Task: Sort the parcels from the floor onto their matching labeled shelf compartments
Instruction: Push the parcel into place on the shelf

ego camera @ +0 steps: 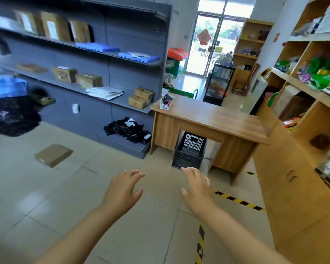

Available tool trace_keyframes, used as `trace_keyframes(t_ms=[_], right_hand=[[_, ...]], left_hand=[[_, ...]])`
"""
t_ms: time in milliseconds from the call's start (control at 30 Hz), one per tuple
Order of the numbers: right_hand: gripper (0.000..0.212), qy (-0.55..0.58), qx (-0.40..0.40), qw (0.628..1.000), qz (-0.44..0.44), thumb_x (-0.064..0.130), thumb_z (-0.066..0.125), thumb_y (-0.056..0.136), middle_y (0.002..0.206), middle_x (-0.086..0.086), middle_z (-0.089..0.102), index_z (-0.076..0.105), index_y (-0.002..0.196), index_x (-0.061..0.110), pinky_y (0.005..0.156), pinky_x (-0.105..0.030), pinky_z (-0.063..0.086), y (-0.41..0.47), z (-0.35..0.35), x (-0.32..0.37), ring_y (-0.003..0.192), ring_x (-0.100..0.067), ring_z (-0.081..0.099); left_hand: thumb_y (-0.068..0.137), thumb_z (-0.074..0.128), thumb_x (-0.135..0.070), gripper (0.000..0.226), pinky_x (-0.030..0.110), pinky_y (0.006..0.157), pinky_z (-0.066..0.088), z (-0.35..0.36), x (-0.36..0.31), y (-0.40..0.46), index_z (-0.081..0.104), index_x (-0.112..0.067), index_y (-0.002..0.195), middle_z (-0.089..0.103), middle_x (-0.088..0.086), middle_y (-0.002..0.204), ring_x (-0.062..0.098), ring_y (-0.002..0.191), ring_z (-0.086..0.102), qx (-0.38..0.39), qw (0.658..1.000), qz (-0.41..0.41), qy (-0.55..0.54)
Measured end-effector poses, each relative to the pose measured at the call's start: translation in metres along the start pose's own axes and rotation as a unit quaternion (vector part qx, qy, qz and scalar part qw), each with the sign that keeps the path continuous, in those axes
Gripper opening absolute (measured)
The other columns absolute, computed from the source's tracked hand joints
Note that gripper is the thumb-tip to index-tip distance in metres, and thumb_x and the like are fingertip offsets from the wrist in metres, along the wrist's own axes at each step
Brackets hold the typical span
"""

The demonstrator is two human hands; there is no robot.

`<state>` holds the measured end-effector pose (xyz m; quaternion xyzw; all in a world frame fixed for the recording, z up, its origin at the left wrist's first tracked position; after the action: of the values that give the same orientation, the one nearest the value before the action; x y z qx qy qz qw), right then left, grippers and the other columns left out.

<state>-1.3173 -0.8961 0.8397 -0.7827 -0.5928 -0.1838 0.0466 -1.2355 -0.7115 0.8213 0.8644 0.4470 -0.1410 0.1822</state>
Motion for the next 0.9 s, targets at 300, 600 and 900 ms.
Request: trace_keyframes(t_ms=[300,600,900], right_hand=[[0.064,0.049,0.067,0.988,-0.133,0.016,0.054,0.081,0.142,0.002,0.035,0.031,0.140,0.022,0.109,-0.035,0.023,0.099,0.044,0.077,0.132,-0.016,0.033],[0.062,0.067,0.138,0.959,-0.239,0.021,0.051,0.087,0.145,0.005,0.030,0.025,0.143,0.025,0.112,-0.035,0.019,0.204,0.057,0.114,0.133,-0.017,0.029],[0.061,0.065,0.192,0.923,-0.328,0.025,0.047,0.091,0.150,0.005,0.029,0.022,0.146,0.024,0.113,-0.032,0.017,0.256,0.104,0.185,0.137,-0.016,0.026]], left_hand=[[0.085,0.055,-0.032,0.047,0.038,0.109,0.027,-0.027,0.086,0.021,0.049,-0.028,0.131,0.049,-0.003,0.139,0.020,0.130,0.041,-0.041,0.991,-0.124,0.033],[0.088,0.053,-0.031,0.045,0.032,0.110,0.025,-0.059,0.120,0.079,0.046,-0.028,0.133,0.043,-0.006,0.144,0.016,0.133,0.036,-0.109,0.968,-0.225,0.034],[0.088,0.055,-0.028,0.045,0.031,0.110,0.025,-0.083,0.194,0.060,0.048,-0.026,0.132,0.045,-0.006,0.142,0.016,0.133,0.035,-0.159,0.926,-0.343,0.020]])
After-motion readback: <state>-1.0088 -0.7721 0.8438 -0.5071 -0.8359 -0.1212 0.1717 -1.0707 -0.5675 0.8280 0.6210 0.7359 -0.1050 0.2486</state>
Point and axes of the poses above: each hand's wrist, its own y-axis towards the middle knuckle, its own z-axis out of the palm, x = y × z, the point moved 9 cm from there along y, towards the middle knuckle
